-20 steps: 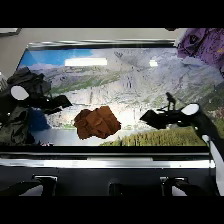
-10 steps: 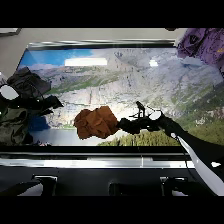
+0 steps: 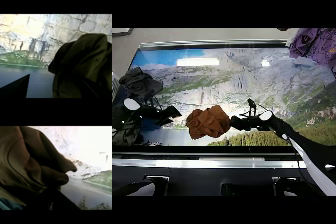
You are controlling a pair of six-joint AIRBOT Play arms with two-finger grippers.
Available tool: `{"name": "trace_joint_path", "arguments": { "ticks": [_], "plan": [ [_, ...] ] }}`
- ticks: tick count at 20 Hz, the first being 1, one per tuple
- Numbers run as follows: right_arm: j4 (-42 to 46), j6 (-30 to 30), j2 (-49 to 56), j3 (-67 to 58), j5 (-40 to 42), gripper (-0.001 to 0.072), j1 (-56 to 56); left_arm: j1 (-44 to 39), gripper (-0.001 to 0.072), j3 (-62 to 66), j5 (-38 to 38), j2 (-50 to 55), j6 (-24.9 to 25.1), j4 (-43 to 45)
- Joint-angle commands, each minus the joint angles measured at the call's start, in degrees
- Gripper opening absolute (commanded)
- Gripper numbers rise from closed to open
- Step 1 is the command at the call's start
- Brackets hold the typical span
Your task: Fold the clothes and pants, and hang the long-sleeved shirts on hangers.
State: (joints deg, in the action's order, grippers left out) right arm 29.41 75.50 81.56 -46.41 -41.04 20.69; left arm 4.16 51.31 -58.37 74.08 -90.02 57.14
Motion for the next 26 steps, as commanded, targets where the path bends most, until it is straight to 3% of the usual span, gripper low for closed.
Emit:
{"name": "trace_joint_path", "arguments": {
  "ticks": [1, 4, 5, 7, 9, 10, 11, 12, 15, 19, 22, 26],
  "plan": [
    [4.1, 3.5, -3.5, 0.0, -0.1, 0.0026, 0.0, -0.9, 0.0666, -7.7, 7.3, 2.5, 12.3, -16.3],
    [6.4, 5.4, -6.0, 0.0, -1.9, 0.0026, 0.0, -2.5, 0.0662, -8.1, 7.5, 5.6, 20.6, -25.4],
    [7.2, 6.2, -6.4, 0.0, -2.4, 0.0026, 0.0, -3.0, 0.0632, -8.1, 7.8, 6.3, 21.3, -26.8],
    [8.3, 7.3, -6.7, 0.0, -3.2, 0.0026, 0.0, -3.9, 0.0397, -8.1, 8.8, 7.9, 21.2, -26.8],
    [8.3, 7.9, -6.8, -0.1, -3.7, 0.0026, 0.0, -4.1, 0.0359, -8.1, 9.0, 10.0, 21.0, -27.7],
    [8.3, 7.9, -6.9, -0.1, -4.1, 0.0026, 0.0, -4.1, 0.0272, -8.1, 9.0, 10.9, 21.0, -28.6],
    [8.4, 7.9, -7.2, -0.1, -4.4, 0.0026, 0.0, -4.1, 0.0078, -8.1, 9.0, 11.1, 21.1, -28.9],
    [8.7, 7.9, -7.9, -0.1, -4.5, 0.0026, 0.0, -4.1, 0.0018, -7.7, 9.0, 11.0, 21.6, -28.9],
    [16.6, 11.5, -11.5, -2.7, -4.1, 0.0025, 0.0, -2.6, 0.0014, -3.5, 5.9, 9.6, 22.5, -27.7],
    [42.1, 23.7, -18.1, -16.9, -8.9, 0.0026, 0.0, 1.7, 0.0013, 9.3, 0.8, 3.2, 18.1, -19.7],
    [52.7, 24.8, -21.9, -31.1, -13.6, 0.0026, 0.0, 4.2, 0.0015, 21.9, -4.8, -2.9, 14.0, -10.7],
    [59.8, 24.8, -27.4, -47.3, -20.0, 0.0026, 0.0, 6.3, 0.0015, 35.8, -11.8, -11.7, 10.0, 0.1]
  ]
}}
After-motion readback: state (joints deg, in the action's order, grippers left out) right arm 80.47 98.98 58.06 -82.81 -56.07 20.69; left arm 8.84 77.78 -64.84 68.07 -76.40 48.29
